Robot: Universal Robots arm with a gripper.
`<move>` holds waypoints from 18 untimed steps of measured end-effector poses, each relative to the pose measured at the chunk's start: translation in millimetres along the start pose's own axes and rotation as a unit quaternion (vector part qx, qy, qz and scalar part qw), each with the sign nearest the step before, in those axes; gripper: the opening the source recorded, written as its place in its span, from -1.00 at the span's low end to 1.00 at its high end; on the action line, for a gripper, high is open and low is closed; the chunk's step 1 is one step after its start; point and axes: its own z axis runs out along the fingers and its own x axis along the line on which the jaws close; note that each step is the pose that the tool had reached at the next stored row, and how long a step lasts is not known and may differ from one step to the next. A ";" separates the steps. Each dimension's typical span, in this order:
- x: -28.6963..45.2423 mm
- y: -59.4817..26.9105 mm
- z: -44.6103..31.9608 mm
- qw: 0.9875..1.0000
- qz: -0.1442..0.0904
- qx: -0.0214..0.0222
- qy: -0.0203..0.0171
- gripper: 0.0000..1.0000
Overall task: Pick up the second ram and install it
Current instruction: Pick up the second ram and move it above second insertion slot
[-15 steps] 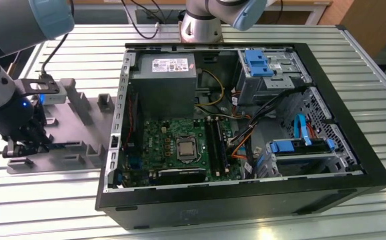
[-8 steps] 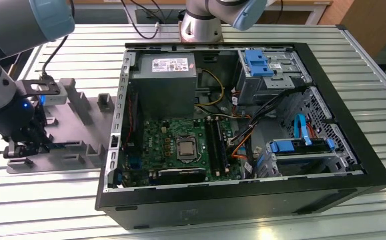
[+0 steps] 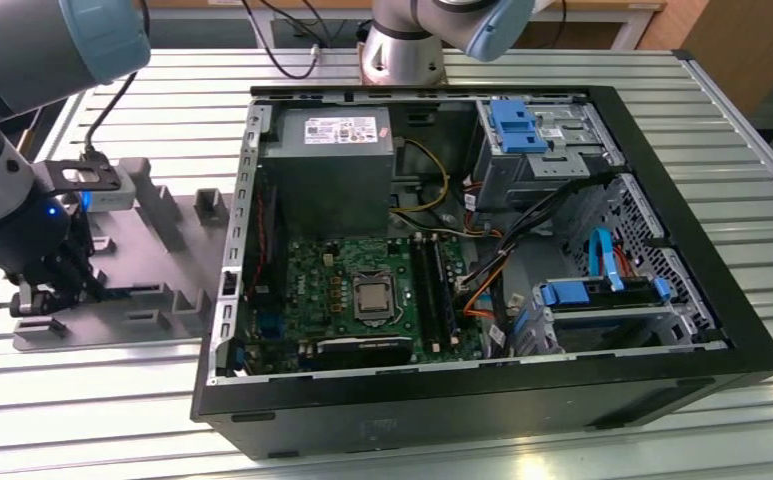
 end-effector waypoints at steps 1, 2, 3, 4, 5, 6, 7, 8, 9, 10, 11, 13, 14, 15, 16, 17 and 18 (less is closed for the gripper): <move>0.0 0.0 0.0 1.000 0.000 0.000 0.000 -0.63; 0.0 0.0 0.0 1.000 0.000 0.000 0.000 -0.63; 0.0 0.0 0.0 1.000 0.001 0.000 0.000 -0.63; 0.0 0.0 0.1 1.000 0.003 0.000 0.000 -0.63; 0.0 0.0 0.1 1.000 0.007 0.000 0.000 -0.63; 0.0 0.0 0.2 1.000 0.007 0.000 0.000 -0.63; 0.0 0.0 0.2 1.000 0.007 0.000 0.000 -0.63; 0.0 0.0 0.1 1.000 0.007 0.000 0.000 -0.63; 0.0 0.0 0.1 1.000 0.007 0.000 0.000 -0.63; 0.0 0.0 0.1 1.000 0.007 0.000 0.000 -0.63; 0.0 0.0 0.1 1.000 0.007 0.000 0.000 -0.63; 0.0 0.0 0.1 1.000 0.007 0.000 0.000 -0.66; 0.0 0.0 0.1 1.000 0.007 0.000 0.000 -0.66; 0.0 0.0 0.2 1.000 0.007 0.000 0.000 -0.73; 0.0 0.0 0.1 1.000 0.007 0.000 0.000 -0.73; 0.0 0.0 0.1 1.000 0.007 0.000 0.000 -0.73; 0.0 0.0 0.1 1.000 0.007 0.000 0.000 -0.73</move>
